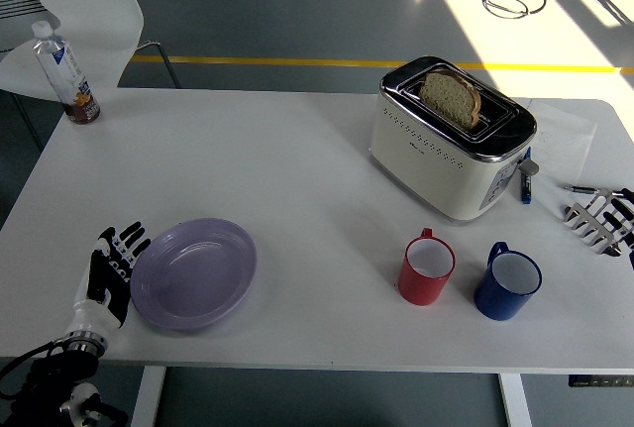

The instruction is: Push plate across desktop,pick up the break from the machine,place the break in the plate

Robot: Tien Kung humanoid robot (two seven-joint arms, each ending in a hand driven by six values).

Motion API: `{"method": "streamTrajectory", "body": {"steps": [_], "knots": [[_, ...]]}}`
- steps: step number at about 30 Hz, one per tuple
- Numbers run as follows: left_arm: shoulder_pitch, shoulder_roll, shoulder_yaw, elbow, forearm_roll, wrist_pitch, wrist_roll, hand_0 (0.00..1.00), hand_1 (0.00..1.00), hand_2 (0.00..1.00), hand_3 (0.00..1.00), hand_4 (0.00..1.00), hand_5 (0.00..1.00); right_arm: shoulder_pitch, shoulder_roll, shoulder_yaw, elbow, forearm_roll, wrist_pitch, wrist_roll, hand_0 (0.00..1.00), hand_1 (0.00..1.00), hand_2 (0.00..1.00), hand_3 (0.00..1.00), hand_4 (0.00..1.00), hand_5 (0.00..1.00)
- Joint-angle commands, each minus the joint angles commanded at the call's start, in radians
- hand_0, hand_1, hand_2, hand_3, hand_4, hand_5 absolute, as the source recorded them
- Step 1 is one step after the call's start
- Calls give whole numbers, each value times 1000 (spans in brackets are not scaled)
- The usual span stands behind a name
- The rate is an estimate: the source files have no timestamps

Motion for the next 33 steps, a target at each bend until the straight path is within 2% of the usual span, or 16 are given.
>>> {"method": "streamTrajectory", "body": {"steps": [19, 33], "knots": [[2, 0, 86, -15, -47, -13, -4, 855, 870, 889, 770, 551, 998, 3, 1, -4, -1, 0, 0, 1, 737, 672, 687, 675, 490, 451], [3, 0, 119, -26, -62, -22, -7, 851, 865, 884, 767, 555, 998, 2, 1, -7, -2, 1, 0, 1, 737, 673, 687, 675, 489, 447]]}}
